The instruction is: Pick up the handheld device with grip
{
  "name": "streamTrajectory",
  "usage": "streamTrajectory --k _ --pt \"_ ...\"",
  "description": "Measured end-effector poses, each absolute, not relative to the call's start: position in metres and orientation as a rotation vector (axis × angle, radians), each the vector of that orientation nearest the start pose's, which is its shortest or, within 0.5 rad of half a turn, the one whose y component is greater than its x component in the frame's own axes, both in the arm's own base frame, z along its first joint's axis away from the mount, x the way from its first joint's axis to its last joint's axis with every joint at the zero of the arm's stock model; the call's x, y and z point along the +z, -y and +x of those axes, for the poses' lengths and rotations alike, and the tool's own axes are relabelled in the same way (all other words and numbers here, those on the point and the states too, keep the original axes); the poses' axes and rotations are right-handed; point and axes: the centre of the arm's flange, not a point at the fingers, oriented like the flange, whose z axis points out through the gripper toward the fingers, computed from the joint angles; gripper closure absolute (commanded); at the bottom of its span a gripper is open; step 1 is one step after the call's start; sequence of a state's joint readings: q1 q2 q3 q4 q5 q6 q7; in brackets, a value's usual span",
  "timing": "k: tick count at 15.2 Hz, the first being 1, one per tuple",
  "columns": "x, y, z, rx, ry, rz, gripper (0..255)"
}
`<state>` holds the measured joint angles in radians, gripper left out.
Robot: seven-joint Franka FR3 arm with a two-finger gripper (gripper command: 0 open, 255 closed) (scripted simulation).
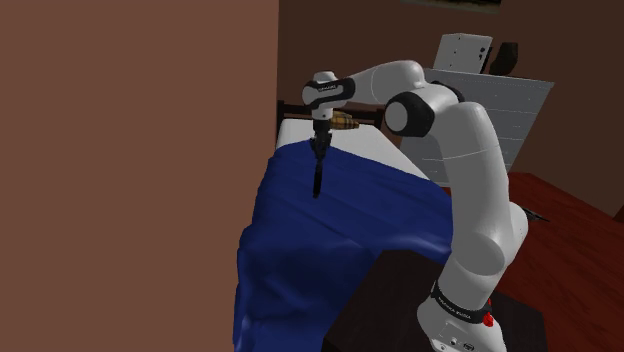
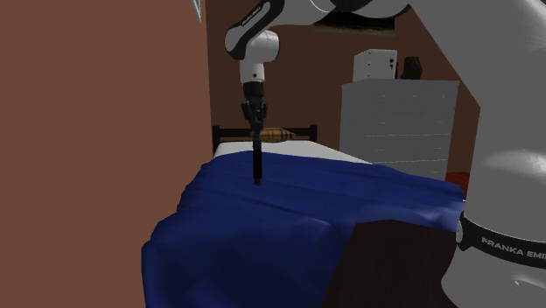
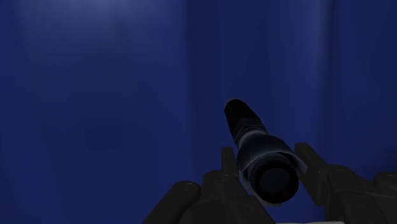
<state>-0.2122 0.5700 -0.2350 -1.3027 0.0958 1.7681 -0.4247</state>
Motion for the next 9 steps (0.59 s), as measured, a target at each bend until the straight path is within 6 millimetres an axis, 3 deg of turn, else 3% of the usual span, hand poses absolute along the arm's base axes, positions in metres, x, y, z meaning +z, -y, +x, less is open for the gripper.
streamTrajectory --k 9 --pt "0.459 0.264 0.654 0.149 -0.023 -3.131 255"
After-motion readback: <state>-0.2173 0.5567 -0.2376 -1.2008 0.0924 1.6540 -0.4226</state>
